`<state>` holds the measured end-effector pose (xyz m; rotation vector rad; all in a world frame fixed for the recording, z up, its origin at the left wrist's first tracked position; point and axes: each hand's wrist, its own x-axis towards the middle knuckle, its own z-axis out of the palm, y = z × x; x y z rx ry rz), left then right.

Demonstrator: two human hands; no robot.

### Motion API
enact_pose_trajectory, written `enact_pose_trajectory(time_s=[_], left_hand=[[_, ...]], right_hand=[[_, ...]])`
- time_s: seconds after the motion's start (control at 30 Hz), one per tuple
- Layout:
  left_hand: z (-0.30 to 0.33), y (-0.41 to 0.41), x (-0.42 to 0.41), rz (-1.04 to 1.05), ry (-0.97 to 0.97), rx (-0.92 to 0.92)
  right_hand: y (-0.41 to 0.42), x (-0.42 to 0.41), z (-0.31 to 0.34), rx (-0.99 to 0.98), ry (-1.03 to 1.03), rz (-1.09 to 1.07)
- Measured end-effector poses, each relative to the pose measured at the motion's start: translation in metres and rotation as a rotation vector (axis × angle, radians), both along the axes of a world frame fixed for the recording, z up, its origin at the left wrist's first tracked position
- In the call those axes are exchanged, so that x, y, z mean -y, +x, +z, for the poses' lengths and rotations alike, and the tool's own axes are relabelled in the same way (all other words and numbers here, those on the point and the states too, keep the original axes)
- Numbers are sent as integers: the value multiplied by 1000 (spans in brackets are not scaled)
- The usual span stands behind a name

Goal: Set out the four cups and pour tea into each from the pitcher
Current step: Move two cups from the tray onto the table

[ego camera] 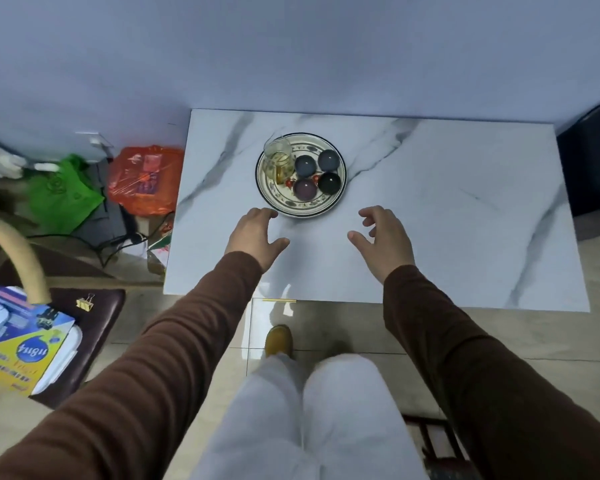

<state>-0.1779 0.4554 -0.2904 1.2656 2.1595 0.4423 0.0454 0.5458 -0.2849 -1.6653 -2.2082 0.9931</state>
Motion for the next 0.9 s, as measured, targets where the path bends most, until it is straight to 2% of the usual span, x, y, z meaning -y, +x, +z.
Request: enact_pose_trajectory(time_s=[0.13, 0.27, 0.47, 0.7, 0.9], left_hand=[[-37, 4, -44, 59, -16, 24], [-81, 14, -85, 148, -20, 32], [-147, 17, -137, 253, 20, 28], [-209, 15, -167, 268, 46, 27], [-234, 9, -170, 282, 122, -28]], right_hand=[[-11, -49, -42, 3, -40, 0], [-20, -98, -87, 21, -62, 90], [-44, -156, -149, 49, 18, 214], [-74, -175, -214, 136, 168, 291], [-85, -178, -239, 141, 255, 258]])
